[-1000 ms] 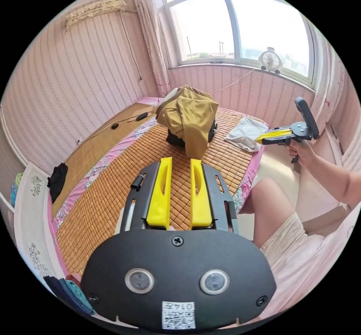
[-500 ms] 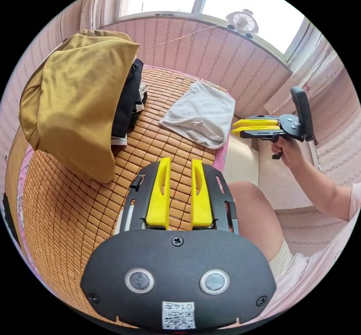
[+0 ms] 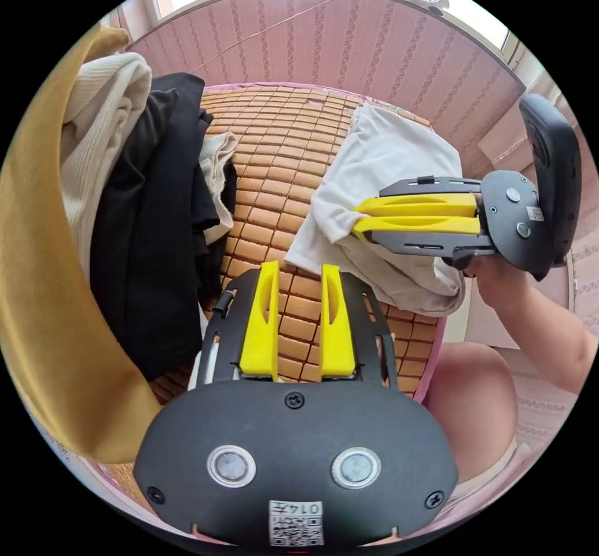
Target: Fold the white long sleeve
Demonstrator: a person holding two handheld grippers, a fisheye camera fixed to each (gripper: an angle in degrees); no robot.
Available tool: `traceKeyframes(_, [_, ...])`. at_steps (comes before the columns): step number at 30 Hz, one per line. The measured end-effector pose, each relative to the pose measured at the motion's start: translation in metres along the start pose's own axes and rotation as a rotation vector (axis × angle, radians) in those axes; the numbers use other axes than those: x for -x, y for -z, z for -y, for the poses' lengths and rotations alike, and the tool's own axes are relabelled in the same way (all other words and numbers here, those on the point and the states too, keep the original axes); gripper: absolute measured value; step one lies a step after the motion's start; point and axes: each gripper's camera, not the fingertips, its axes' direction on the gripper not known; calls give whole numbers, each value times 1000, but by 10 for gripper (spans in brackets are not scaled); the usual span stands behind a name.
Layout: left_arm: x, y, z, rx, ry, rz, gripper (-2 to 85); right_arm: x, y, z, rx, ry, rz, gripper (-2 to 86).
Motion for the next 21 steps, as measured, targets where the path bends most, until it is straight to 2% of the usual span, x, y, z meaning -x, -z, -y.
traceKeyframes(5, [4, -17, 12, 16, 15, -42, 99, -55, 28, -62, -171, -233, 106, 24])
traceKeyframes(7, [8, -15, 11, 44, 21, -81, 28, -67, 42, -87, -234, -303, 141, 23])
traceKeyframes(10, [8, 6, -7, 43, 14, -96, 8, -79, 72, -129, -343, -387, 180, 21])
traceKeyframes(16, [3, 114, -107, -136, 11, -64, -2, -86, 114, -176, -395, -468, 244, 19])
traceKeyframes(21, [17, 228, -273, -251, 127, 17, -4, -41, 121, -162, -377, -415, 326, 18])
